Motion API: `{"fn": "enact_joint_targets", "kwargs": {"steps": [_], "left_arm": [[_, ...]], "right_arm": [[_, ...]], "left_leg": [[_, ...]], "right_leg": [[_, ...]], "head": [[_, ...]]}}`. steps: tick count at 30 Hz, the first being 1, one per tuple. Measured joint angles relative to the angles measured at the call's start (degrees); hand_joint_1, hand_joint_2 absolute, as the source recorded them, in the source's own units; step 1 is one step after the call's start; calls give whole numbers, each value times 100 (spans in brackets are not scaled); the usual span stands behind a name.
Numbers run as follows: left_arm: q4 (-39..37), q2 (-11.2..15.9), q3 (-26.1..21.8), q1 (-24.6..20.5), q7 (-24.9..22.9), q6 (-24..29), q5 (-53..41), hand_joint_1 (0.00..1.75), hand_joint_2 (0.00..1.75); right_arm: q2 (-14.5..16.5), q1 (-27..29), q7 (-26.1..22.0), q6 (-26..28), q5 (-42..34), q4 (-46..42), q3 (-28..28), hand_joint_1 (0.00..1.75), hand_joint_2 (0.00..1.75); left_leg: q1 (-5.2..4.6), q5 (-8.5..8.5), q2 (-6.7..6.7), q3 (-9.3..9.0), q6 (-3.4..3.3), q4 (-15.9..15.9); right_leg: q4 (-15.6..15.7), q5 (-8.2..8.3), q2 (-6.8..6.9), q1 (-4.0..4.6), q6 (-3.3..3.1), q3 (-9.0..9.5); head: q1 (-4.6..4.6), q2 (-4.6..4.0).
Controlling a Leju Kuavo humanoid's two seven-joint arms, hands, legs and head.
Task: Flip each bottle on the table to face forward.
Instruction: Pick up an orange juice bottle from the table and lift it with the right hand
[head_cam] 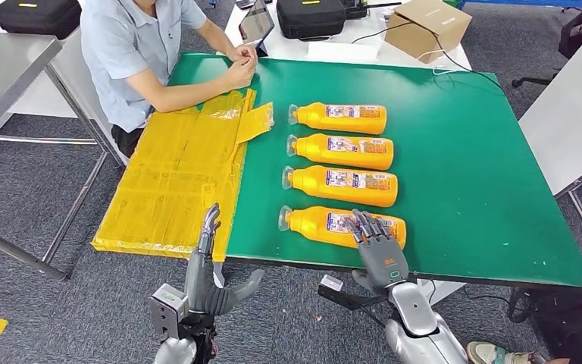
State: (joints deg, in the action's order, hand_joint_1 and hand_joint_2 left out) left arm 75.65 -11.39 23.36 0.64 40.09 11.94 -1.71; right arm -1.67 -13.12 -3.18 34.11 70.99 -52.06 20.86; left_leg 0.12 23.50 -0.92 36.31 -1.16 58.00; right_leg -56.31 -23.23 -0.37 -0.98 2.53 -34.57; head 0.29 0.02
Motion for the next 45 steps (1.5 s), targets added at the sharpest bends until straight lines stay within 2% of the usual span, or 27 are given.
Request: {"fn": "enact_joint_targets", "kwargs": {"steps": [11, 17, 23, 27, 37, 45], "left_arm": [[0, 0, 1, -1, 0, 21, -5, 0, 175], [0, 0, 14, -8, 1, 20, -8, 0, 175], [0, 2, 62, -18, 1, 21, -8, 0, 175], [0, 4, 80, -22, 1, 24, -8, 0, 175], [0, 4, 95, -35, 0, 22, -7, 0, 175], [-1, 4, 99, -52, 0, 6, -4, 0, 175]], "right_arm": [[79, -18, -298, 120, -154, 9, -31, 0, 175], [144, -9, -879, 64, -867, -280, -21, 0, 175], [208, 22, -1402, -226, -1741, -891, 132, 0, 175], [220, 66, -1582, -381, -2137, -1207, 200, 0, 175], [221, 116, -1659, -436, -2265, -1511, 260, 0, 175], [160, 0, -845, -570, -1757, -1089, 247, 0, 175]], "left_leg": [[-2, -8, 3, 4, -7, 0], [-1, -8, 14, 1, -6, 0], [1, -10, 8, 2, -5, 0], [0, -9, 7, 4, -6, 0], [0, -9, 8, 4, -6, 0], [-1, -9, 7, 4, -6, 0]], "right_leg": [[0, 15, 0, 0, -9, -7], [0, 16, -2, 1, -11, -10], [-1, 13, -1, 1, -10, -8], [0, 12, -1, 0, -10, -9], [0, 13, -1, 1, -10, -9], [1, 12, -1, 0, -10, -8]], "head": [[-1, 0], [1, 0], [-1, 0], [-1, 0], [-1, 0], [0, 0]]}}
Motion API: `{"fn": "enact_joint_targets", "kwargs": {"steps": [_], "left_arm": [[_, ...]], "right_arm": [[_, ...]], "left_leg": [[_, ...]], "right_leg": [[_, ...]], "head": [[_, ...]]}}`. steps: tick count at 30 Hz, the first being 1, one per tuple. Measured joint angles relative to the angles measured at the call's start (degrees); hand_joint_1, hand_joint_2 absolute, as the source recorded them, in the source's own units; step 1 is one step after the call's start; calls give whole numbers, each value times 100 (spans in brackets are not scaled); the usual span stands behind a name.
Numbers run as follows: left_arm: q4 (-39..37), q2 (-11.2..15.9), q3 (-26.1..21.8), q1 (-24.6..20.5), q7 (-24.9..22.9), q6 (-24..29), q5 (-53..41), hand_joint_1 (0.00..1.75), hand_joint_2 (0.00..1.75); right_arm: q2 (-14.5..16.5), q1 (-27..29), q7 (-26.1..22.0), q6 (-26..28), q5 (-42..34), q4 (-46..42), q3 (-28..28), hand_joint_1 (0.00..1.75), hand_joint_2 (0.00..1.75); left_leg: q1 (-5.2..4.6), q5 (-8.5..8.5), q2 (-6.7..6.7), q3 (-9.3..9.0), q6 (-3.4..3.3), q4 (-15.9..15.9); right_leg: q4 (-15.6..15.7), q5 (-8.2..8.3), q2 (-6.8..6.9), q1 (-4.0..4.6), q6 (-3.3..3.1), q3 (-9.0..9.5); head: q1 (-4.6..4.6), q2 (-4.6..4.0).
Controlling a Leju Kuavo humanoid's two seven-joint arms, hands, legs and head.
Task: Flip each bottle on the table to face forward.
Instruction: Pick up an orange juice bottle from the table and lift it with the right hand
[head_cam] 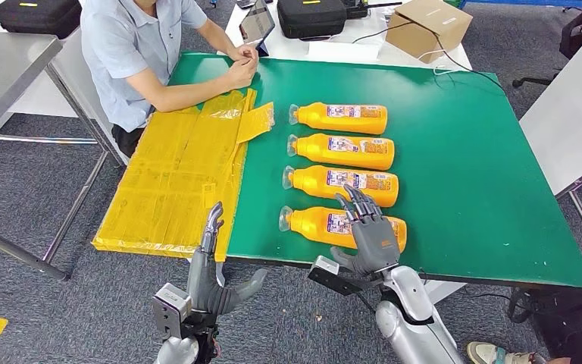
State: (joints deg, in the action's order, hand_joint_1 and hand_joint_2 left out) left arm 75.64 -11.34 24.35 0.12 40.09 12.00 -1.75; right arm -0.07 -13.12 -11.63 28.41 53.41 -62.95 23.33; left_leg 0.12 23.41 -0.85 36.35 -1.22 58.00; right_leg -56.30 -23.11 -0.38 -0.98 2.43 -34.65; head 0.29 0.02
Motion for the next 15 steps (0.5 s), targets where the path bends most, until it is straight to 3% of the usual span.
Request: {"fn": "enact_joint_targets", "kwargs": {"steps": [7, 15], "left_arm": [[-27, 0, 2, -38, 0, -68, -2, 0, 175], [-67, 0, 9, -79, 0, -77, -1, 0, 175]], "right_arm": [[-44, -266, 79, 341, 204, 802, -213, 0, 175], [-52, -417, 54, 360, 230, 1082, -340, 0, 175]], "left_leg": [[-1, 0, 0, 0, 0, 0], [0, 0, 0, 0, 0, 0]], "right_leg": [[0, 1, 0, 0, 0, 0], [-1, 0, 0, 1, 0, -1]], "head": [[-1, 0], [-1, 0]]}}
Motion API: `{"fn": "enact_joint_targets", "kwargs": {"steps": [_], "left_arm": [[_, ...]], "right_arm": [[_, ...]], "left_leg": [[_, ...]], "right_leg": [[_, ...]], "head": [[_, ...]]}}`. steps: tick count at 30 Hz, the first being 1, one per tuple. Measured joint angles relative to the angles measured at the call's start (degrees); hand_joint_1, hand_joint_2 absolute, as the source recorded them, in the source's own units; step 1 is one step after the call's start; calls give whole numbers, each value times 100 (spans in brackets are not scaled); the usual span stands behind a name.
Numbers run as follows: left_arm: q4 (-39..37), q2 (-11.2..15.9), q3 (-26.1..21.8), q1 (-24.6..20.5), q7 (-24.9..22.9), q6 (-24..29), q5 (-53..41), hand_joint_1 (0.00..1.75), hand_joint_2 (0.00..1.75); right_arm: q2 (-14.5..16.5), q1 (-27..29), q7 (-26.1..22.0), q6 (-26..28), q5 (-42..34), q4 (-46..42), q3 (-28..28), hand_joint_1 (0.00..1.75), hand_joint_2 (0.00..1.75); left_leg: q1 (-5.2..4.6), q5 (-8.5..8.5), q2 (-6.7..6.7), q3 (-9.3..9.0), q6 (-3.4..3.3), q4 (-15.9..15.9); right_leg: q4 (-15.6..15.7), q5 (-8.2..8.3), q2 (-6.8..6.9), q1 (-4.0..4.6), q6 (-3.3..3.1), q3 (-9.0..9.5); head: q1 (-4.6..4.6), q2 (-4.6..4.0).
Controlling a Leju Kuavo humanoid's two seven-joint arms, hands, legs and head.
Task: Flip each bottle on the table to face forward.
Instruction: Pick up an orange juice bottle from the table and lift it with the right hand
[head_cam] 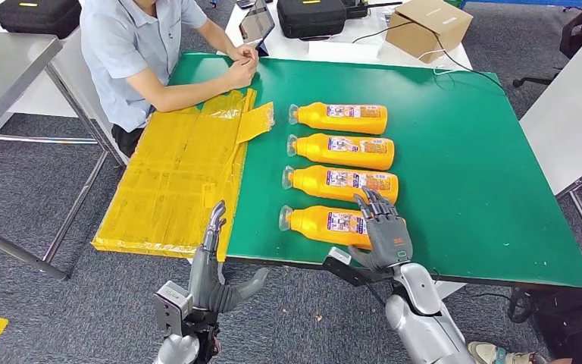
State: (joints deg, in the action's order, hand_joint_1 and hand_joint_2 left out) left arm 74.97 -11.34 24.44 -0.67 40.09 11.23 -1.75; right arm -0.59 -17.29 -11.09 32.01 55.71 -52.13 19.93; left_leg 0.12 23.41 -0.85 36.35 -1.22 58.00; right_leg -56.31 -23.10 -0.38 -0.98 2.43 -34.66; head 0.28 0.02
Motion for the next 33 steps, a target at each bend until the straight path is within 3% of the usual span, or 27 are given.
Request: {"fn": "enact_joint_targets", "kwargs": {"steps": [8, 12, 13, 17, 18, 24, 33], "left_arm": [[-1, 0, -3, -3, 0, 7, -7, 0, 175], [-3, 0, -8, -3, 0, -25, -48, 0, 175], [-5, 0, -10, -3, 0, -36, -54, 0, 175], [-32, -17, -28, -10, 0, -83, -73, 0, 175], [-38, -36, -34, -12, 0, -98, -89, 0, 175], [-40, -133, -50, -34, -10, -145, -131, 0, 175], [-40, -146, -132, -36, -24, -226, -197, 0, 175]], "right_arm": [[9, -6, 329, 73, 410, -5, 4, 0, 175], [1, -68, 727, -575, 390, 48, -2, 0, 175], [-5, -107, 822, -779, 371, 101, -5, 9, 175], [-22, -321, 987, -1303, 263, 405, -17, 167, 175], [-25, -394, 1024, -1403, 240, 516, -18, 174, 175], [-57, -735, 1257, -1575, 341, 1055, 12, 174, 175], [-163, -819, 1346, -1686, 404, 1247, 14, 173, 175]], "left_leg": [[0, 0, -1, 0, 0, 0], [-1, 0, 0, 0, 0, 0], [-1, 0, 0, 0, 0, 0], [0, 0, 4, -5, 0, 0], [0, 0, 6, -9, 0, 0], [-1, 10, -7, -58, -5, 0], [-1, 13, -19, -89, -14, -1]], "right_leg": [[1, 0, 0, -1, 0, 1], [1, 0, 0, -1, 0, 1], [1, 0, 0, -1, 0, 1], [1, 0, -1, 0, 0, 3], [2, 0, -1, 0, 0, 5], [10, -16, 1, -1, 7, 17], [19, -17, 3, -1, 18, 88]], "head": [[0, 0], [0, 0], [0, 0], [1, 0], [1, 0], [-1, 0], [0, 0]]}}
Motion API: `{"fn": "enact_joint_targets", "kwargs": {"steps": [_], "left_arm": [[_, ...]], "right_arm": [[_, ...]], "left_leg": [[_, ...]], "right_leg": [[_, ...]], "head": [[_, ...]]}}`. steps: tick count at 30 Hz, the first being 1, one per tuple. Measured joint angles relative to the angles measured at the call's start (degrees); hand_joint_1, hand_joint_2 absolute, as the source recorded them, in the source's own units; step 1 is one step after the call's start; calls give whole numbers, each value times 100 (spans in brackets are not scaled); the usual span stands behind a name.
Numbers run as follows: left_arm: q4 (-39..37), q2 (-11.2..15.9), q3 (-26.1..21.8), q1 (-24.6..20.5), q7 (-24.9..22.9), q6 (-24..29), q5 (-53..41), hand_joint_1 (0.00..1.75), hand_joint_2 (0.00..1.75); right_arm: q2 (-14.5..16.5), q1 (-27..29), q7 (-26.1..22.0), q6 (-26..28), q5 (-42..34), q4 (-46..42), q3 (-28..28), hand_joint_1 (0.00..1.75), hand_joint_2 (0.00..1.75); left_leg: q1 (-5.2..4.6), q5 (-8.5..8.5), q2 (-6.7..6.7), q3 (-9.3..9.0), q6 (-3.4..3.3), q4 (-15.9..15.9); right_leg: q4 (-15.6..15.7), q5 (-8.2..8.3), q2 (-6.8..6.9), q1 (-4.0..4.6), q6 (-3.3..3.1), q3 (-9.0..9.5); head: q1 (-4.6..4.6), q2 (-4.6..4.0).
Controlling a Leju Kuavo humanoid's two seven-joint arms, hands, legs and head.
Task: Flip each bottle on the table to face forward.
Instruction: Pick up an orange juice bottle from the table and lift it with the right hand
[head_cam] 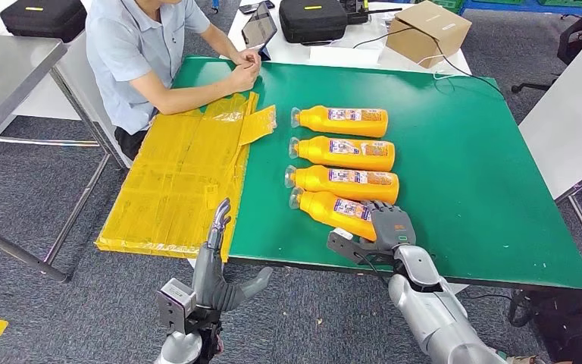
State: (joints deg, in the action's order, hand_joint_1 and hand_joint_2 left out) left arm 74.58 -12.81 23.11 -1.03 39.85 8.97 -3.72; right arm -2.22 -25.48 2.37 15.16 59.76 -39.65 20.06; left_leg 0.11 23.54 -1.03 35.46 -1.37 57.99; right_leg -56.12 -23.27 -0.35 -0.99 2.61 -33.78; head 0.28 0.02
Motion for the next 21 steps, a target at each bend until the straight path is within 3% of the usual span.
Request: {"fn": "enact_joint_targets", "kwargs": {"steps": [5, 10, 17, 21], "left_arm": [[0, 0, -41, 0, -2, -57, -29, 0, 175], [0, 0, -76, 0, -2, -92, -46, 0, 175], [-4, -3, -118, 1, -8, -231, 278, 0, 175], [-34, -13, -210, -8, -218, -309, 939, 0, 175]], "right_arm": [[-4, 8, -104, -80, -63, 1, -7, 175, 175], [-2, 30, -629, -272, -538, -2, -110, 175, 175], [55, 235, -2208, -959, -2257, -98, -549, 175, 175], [176, 607, -2797, -1346, -3159, -462, -739, 175, 175]], "left_leg": [[0, 0, 0, -1, 0, 0], [1, 6, 7, -10, 3, 0], [2, 52, 55, -84, 12, -1], [3, 54, 76, -99, 14, -1]], "right_leg": [[2, 0, 0, 0, 0, 5], [3, -1, -2, 1, -1, -3], [5, -15, -40, 4, -7, 53], [5, -12, -58, 12, -15, 81]], "head": [[0, 0], [0, 0], [-2, 0], [-1, 0]]}}
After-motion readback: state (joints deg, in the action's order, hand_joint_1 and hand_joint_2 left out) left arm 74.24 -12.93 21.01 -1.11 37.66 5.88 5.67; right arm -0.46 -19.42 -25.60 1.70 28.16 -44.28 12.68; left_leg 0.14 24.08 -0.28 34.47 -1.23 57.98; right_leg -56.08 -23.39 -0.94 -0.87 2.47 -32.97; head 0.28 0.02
